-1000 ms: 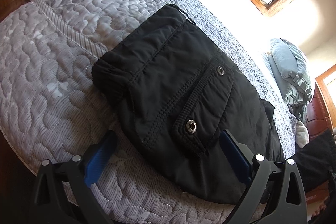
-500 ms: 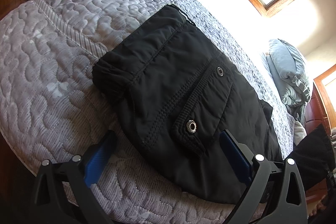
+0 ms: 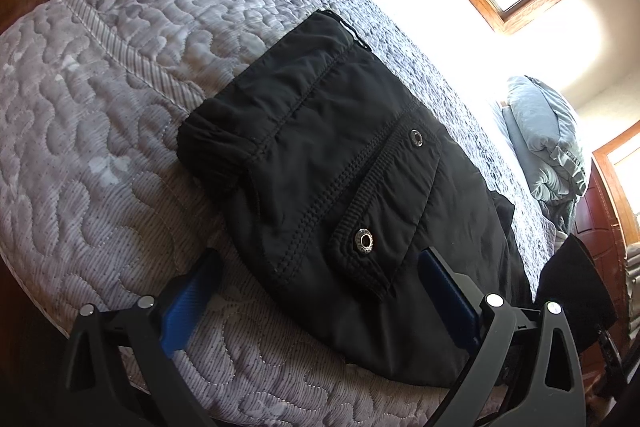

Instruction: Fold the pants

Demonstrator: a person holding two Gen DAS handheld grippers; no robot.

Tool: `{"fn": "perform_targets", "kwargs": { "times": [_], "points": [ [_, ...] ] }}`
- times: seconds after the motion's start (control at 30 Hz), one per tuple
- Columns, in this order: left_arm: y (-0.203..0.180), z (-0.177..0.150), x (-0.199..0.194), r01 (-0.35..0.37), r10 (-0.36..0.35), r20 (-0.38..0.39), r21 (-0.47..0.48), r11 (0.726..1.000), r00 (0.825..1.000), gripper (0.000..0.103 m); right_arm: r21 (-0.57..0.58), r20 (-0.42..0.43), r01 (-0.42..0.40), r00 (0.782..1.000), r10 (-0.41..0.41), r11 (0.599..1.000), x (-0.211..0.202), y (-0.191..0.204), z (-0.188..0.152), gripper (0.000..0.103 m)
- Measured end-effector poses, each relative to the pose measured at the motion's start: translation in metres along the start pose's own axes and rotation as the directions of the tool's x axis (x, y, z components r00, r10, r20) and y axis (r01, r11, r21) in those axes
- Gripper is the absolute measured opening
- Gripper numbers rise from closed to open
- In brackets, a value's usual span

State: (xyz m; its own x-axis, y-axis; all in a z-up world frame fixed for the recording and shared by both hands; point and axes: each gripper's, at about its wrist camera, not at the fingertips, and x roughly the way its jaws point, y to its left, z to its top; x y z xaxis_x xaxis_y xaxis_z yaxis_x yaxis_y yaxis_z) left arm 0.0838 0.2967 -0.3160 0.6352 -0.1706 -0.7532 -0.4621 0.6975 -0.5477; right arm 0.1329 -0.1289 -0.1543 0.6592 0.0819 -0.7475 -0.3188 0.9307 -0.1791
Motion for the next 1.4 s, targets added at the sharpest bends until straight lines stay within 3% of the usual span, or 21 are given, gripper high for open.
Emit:
{"fn": "perform_targets", "kwargs": {
  "times": [0.2,0.5,0.77,0.9,1.03,1.07,1.1,1.17,1.27,1.33,1.4],
  "points": [
    [0.003,0.001,-0.003,0.009,-0.009,0.0,-0.002,1.0,1.0,0.099,-0.169,-0.049,0.044,0.997,-0.053,0.985,0.027,0.049,-0.016,0.016],
    [0.004,0.0,-0.005,0.022,-0.022,0.002,-0.01,1.0,1.0,0.099,-0.413,-0.05,0.127,0.986,-0.161,0.902,0.057,0.106,-0.054,0.016],
    [0.008,-0.001,-0.008,0.032,-0.032,0.003,-0.016,0.999,0.999,0.099,-0.543,-0.03,0.16,0.977,-0.21,0.824,0.077,0.133,-0.082,0.016],
    [0.008,-0.001,-0.008,0.033,-0.033,0.003,-0.017,0.999,0.999,0.099,-0.565,-0.044,0.13,0.981,-0.187,0.815,0.082,0.134,-0.088,0.024],
    [0.008,-0.001,-0.008,0.034,-0.034,0.002,-0.017,0.999,0.999,0.099,-0.534,-0.093,0.048,0.989,-0.116,0.844,0.079,0.127,-0.084,0.037],
    [0.008,-0.001,-0.008,0.034,-0.034,0.003,-0.017,0.999,0.999,0.099,-0.515,-0.119,0.012,0.989,-0.086,0.857,0.075,0.123,-0.08,0.046],
    [0.009,-0.001,-0.008,0.036,-0.036,0.002,-0.018,0.999,0.999,0.099,-0.483,-0.149,-0.047,0.988,-0.03,0.875,0.069,0.118,-0.075,0.062],
    [0.01,-0.001,-0.009,0.043,-0.043,0.003,-0.023,0.999,0.999,0.099,-0.41,-0.178,-0.141,0.981,0.073,0.901,0.051,0.105,-0.061,0.078],
    [0.013,-0.001,-0.01,0.055,-0.055,0.006,-0.035,0.998,0.998,0.099,-0.247,-0.215,-0.275,0.95,0.224,0.929,0.034,0.077,-0.031,0.078],
    [0.014,-0.001,-0.011,0.061,-0.06,0.01,-0.041,0.997,0.998,0.099,-0.149,-0.206,-0.217,0.961,0.184,0.965,0.035,0.059,-0.007,0.077],
    [0.016,-0.001,-0.012,0.069,-0.068,0.013,-0.051,0.996,0.998,0.099,-0.073,-0.229,-0.144,0.965,0.124,0.987,0.05,0.043,0.014,0.067]
  ]
}}
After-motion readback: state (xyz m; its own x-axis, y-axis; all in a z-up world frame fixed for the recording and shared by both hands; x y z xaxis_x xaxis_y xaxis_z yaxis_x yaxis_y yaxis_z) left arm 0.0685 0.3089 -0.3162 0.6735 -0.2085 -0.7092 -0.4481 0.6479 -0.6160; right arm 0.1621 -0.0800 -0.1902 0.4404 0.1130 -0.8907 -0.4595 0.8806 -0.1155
